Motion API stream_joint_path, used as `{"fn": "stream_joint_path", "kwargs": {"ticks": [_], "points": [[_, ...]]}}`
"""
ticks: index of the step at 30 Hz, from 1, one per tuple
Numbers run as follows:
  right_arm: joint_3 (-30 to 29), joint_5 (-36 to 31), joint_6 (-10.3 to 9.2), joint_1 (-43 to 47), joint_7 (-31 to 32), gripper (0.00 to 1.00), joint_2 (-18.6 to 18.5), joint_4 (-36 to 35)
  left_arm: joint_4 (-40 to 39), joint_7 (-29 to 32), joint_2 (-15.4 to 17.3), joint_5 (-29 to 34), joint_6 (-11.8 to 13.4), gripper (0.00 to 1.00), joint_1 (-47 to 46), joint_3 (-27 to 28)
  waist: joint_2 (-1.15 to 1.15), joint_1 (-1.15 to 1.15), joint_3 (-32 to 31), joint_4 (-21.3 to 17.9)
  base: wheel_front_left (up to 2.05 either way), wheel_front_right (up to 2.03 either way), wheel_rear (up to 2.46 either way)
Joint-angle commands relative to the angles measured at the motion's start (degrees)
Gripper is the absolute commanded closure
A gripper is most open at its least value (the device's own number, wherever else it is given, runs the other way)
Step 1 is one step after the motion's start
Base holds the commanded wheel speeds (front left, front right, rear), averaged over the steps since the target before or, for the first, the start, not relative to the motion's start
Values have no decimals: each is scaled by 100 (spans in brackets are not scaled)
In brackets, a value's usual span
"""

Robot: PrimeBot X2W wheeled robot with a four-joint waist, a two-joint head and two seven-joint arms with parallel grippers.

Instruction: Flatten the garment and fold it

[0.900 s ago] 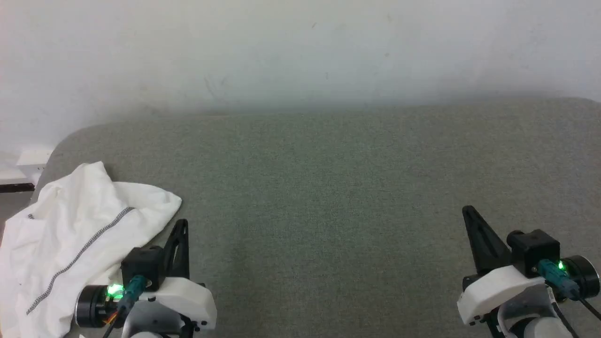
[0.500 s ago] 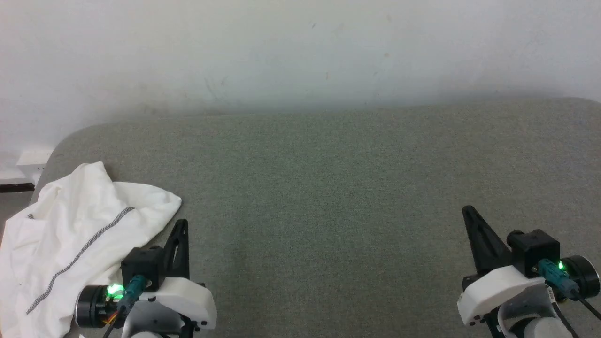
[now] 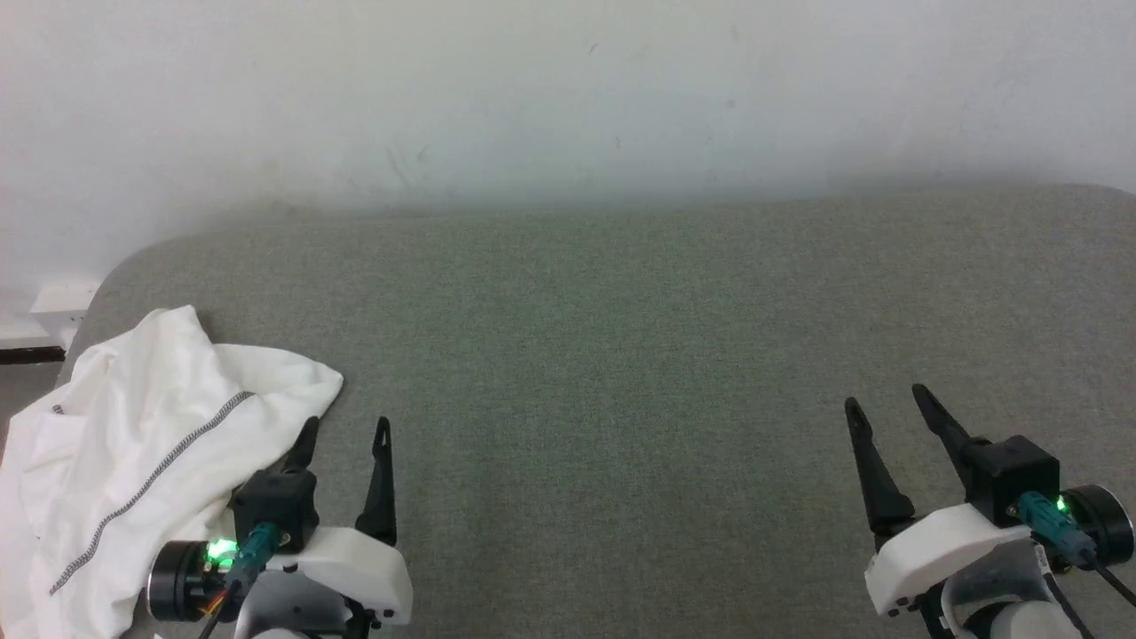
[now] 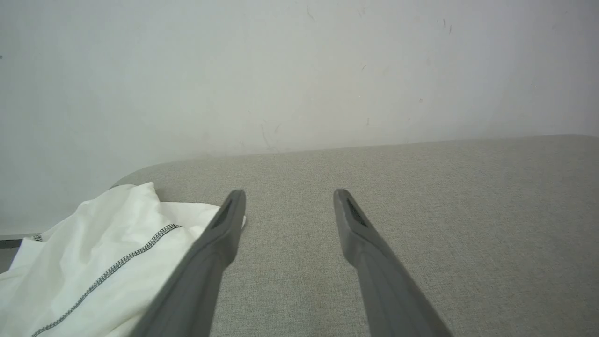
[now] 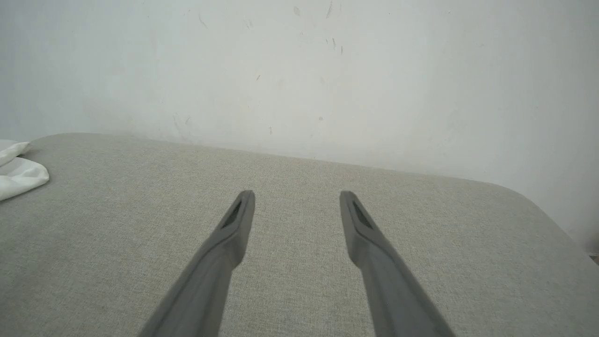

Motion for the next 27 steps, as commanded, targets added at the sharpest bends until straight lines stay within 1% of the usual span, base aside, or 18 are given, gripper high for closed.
{"fn": "stream_joint_path", "kwargs": {"ticks": [1,14,20,27], "points": [[-19,52,0,7,-55,0,2,27,28,-47,-1,-66,-36,0,-26,-22,0,0,0,0,0,0,0],[-57,132,-1,17,-213,0,5,91,125,-203,-3,-221,-119,0,-77,-62,0,0,6,109,0,0,0],[-68,145,-1,25,-284,0,6,82,165,-274,-4,-272,-157,0,-90,-61,0,0,7,288,0,0,0],[-52,147,-1,13,-365,0,7,67,199,-358,-4,-315,-203,0,-107,-45,0,0,3,584,0,0,0]]}}
